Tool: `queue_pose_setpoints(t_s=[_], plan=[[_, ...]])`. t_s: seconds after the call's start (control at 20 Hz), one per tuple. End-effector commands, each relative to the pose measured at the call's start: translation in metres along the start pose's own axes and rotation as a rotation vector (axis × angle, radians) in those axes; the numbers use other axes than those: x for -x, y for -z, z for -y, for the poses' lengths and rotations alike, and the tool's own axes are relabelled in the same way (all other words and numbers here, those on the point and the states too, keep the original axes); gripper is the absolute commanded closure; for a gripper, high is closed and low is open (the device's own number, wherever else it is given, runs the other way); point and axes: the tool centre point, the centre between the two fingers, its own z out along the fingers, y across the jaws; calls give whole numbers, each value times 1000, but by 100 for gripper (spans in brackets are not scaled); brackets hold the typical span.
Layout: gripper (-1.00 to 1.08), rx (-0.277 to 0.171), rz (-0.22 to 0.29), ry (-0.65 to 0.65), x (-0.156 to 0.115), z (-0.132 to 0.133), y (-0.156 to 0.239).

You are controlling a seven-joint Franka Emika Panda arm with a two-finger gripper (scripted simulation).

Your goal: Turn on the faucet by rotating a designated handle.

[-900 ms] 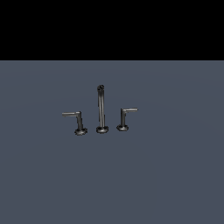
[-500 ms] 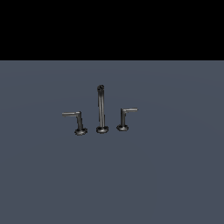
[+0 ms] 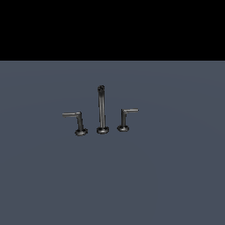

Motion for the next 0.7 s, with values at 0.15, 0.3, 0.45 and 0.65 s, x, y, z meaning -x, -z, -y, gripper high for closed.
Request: queue_pose_setpoints(t_s=[0.15, 0.3, 0.45, 0.65], plan=[[108, -2, -2, -121, -29, 11, -33], [108, -4, -3, -197, -48, 17, -54], [108, -5, -5, -274, -68, 21, -75], [108, -7, -7, -373, -94, 24, -102]])
